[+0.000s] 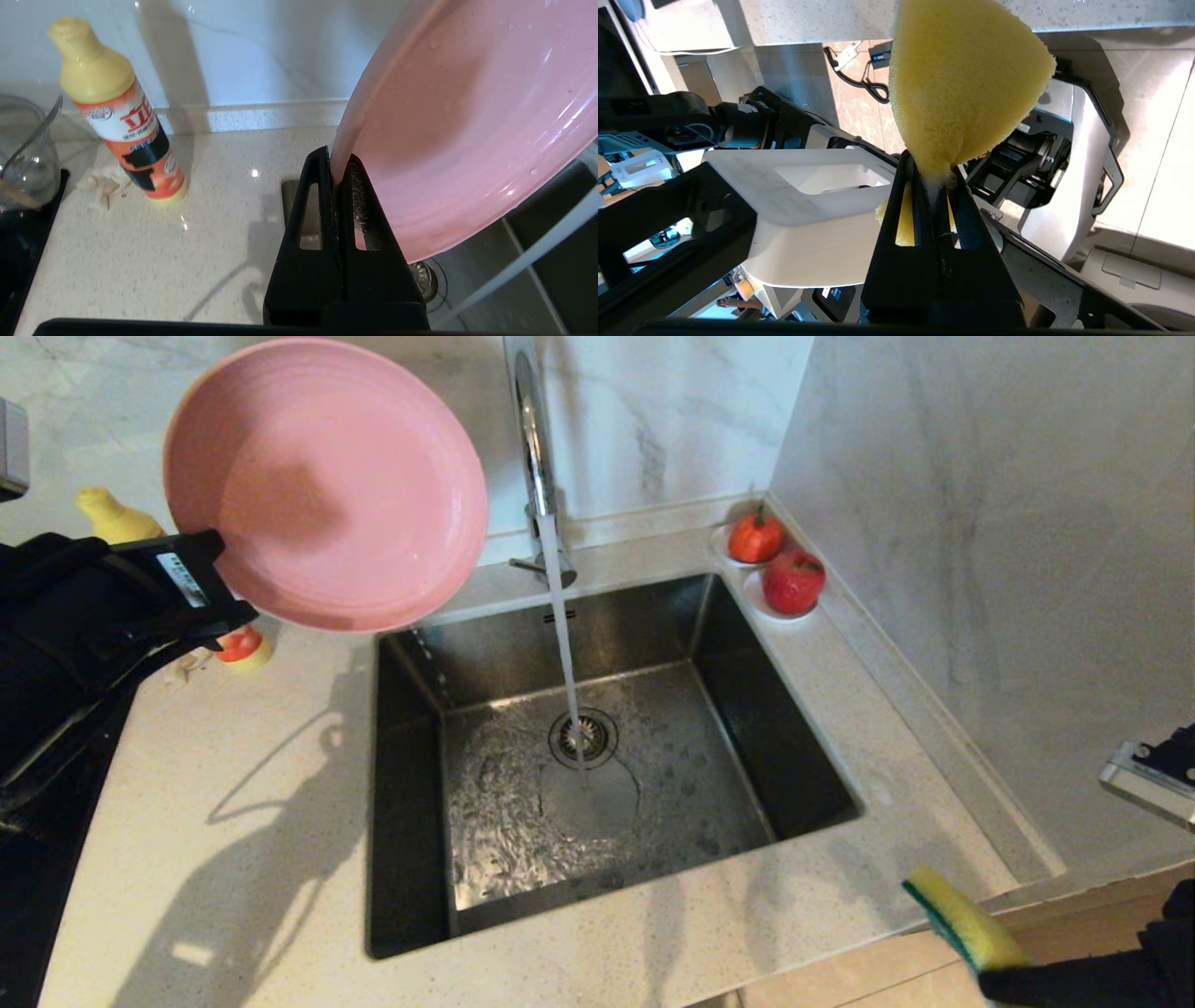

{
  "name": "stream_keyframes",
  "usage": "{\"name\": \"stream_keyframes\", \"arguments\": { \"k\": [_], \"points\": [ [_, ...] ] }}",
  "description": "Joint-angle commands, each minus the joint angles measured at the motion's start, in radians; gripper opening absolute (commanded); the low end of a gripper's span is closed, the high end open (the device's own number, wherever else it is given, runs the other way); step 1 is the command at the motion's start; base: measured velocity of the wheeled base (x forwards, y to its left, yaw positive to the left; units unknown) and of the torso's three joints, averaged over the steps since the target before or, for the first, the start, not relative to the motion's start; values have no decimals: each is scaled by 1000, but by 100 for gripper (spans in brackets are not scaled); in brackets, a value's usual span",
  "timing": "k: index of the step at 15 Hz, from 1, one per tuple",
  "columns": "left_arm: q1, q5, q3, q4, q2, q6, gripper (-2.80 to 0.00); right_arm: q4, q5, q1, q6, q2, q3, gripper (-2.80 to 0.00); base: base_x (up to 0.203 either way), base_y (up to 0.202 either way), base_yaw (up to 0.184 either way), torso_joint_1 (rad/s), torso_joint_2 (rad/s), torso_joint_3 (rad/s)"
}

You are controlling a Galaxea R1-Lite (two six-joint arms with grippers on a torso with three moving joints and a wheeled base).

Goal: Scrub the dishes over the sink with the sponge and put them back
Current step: Wash the plate, then wipe the plate

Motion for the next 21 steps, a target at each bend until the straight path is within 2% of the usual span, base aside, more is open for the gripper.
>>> {"name": "stream_keyframes", "arguments": {
  "k": [1, 3, 7, 9, 11, 12, 17, 18, 21],
  "points": [
    [1, 0, 10, 58, -46, -12, -280, 10, 5, 9, 7, -19, -12, -280, 0, 0, 0, 0, 0, 0],
    [1, -51, 18, 188, -116, -54, -280, 19, 11, 30, 10, -34, -35, -280, 0, 0, 0, 0, 0, 0],
    [1, -257, 45, 460, -267, -88, -280, 108, 26, 114, 25, -52, -145, -280, 0, 0, 0, 0, 0, 0],
    [0, -291, 77, 461, -270, -82, -280, 116, 26, 166, 53, -44, -187, -280, 0, 0, 0, 0, 0, 0],
    [-19, -357, 95, 461, -273, -68, -280, 127, 20, 181, 58, -17, -228, -280, 0, 0, 0, 0, 0, 0],
    [-32, -369, 99, 462, -272, -61, -280, 133, 18, 181, 57, 0, -251, -280, 0, 0, 0, 0, 0, 0],
    [-113, -343, 51, 457, -184, -29, -280, 232, 8, 187, 53, 82, -450, -280, 0, 0, 0, 0, 0, 0],
    [-140, -323, 39, 456, -169, -30, -280, 256, -11, 193, 51, 99, -493, -280, 0, 0, 0, 0, 0, 0],
    [-257, -233, 1, 456, -120, -31, -280, 291, -143, 255, 34, 152, -573, -280, 0, 0, 0, 0, 0, 0]
  ]
}}
